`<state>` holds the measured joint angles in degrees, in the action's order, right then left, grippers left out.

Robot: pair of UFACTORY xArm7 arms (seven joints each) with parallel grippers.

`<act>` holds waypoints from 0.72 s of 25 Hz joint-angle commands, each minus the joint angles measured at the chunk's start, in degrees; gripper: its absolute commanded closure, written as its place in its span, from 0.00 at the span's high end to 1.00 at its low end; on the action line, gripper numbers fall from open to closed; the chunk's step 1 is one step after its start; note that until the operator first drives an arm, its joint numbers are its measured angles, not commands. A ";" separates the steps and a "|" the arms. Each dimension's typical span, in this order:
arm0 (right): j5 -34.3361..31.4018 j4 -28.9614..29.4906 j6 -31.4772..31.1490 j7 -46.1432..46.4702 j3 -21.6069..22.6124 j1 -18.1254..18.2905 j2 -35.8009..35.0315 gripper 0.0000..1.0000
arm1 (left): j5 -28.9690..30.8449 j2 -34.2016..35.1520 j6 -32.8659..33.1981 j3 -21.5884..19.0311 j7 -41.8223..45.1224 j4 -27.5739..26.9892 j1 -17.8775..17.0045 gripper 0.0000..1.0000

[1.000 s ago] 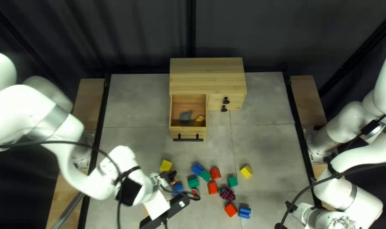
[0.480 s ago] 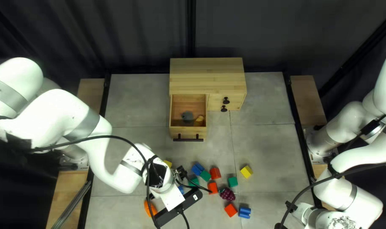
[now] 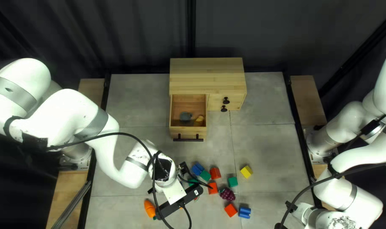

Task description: Open drawers and place objects into drawer and close

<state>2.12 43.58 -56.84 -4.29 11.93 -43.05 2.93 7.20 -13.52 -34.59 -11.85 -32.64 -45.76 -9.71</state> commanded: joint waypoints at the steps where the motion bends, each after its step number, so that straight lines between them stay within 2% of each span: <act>1: 0.00 0.00 0.00 0.00 0.00 0.00 0.00 1.00 | -0.16 0.27 0.51 0.01 0.02 0.64 0.11 0.82; 2: 0.00 0.00 0.00 0.00 0.00 0.00 0.00 1.00 | -0.24 0.36 0.76 0.02 0.14 0.83 0.13 0.61; 3: 0.00 0.00 0.00 0.00 0.00 0.00 0.00 1.00 | -0.27 0.40 0.84 0.04 0.18 0.89 0.15 0.13; 4: 0.00 0.00 0.00 0.00 0.00 0.00 0.00 1.00 | -0.40 0.63 1.03 0.08 0.40 1.12 0.18 0.00; 11: 0.00 0.00 0.00 0.00 0.00 0.00 0.00 1.00 | -0.75 3.61 0.10 0.10 2.40 1.82 0.01 0.00; 18: 0.00 0.00 0.00 0.00 0.00 0.00 0.00 1.00 | -0.31 11.99 -10.28 1.07 2.69 -0.67 0.97 0.00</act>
<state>2.12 43.58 -56.84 -4.29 11.93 -43.05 2.93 6.57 -5.23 -40.48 -11.58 -29.69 -45.37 -9.55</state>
